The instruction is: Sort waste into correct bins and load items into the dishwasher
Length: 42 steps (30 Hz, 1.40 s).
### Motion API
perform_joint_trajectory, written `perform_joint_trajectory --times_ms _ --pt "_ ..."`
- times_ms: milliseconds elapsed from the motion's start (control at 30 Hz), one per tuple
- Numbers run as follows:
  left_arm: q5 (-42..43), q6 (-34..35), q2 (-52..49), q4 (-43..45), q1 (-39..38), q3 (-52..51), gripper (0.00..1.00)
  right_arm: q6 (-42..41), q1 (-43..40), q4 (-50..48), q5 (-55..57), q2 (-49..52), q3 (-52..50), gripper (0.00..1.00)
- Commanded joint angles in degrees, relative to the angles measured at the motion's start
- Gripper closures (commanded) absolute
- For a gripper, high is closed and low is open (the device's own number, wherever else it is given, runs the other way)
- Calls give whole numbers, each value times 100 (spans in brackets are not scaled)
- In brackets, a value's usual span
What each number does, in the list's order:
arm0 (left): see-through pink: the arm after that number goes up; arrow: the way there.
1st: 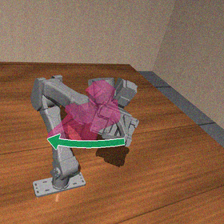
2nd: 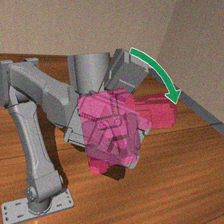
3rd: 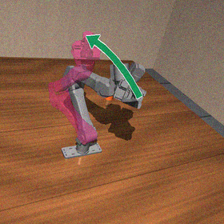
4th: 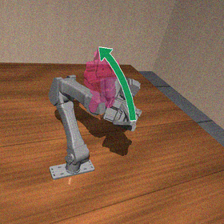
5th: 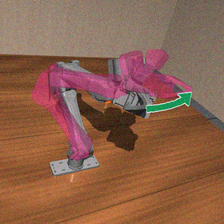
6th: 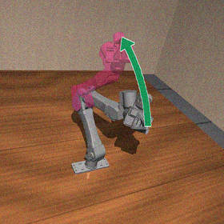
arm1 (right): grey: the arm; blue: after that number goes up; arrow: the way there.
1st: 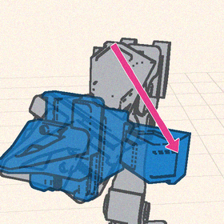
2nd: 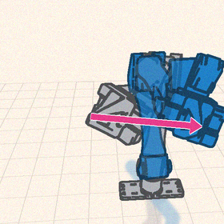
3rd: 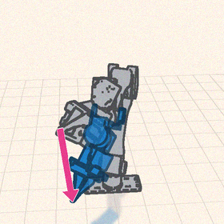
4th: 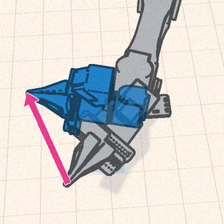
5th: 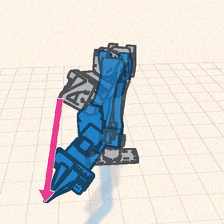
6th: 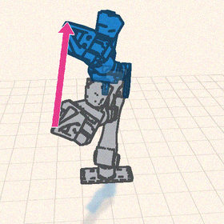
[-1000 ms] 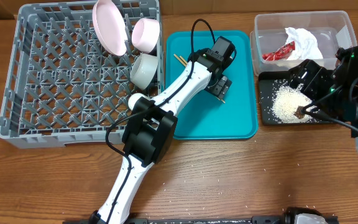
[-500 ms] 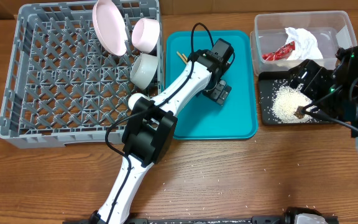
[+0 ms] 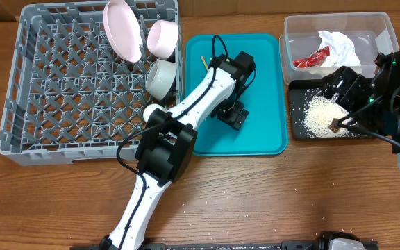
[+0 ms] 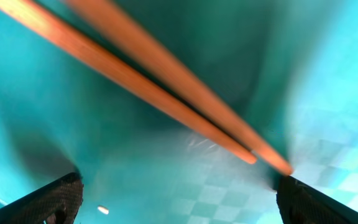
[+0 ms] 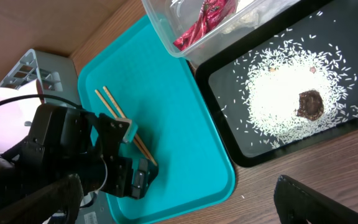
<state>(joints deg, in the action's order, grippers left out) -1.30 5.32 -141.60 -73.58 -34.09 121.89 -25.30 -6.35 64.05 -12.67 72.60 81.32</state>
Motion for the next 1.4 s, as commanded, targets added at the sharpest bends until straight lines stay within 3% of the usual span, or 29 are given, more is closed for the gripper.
perform_joint_trajectory --times_ms 0,300,467,667,933,1367 --pt "-358 291 -153 -11 179 -76 0 0 -15 -28 22 -20 39 0" --pt "-315 409 -111 -863 343 1405 2 0 -15 -28 22 -20 39 0" --pt "-205 540 -111 -455 289 2229 0 2 -15 -28 22 -20 39 0" --pt "-323 1521 -125 817 295 1797 0 0 -15 -28 22 -20 39 0" --pt "-361 1961 -127 2315 295 815 0 0 -15 -28 22 -20 39 0" --pt "-529 2258 -155 2905 299 337 0 0 -15 -28 22 -20 39 0"
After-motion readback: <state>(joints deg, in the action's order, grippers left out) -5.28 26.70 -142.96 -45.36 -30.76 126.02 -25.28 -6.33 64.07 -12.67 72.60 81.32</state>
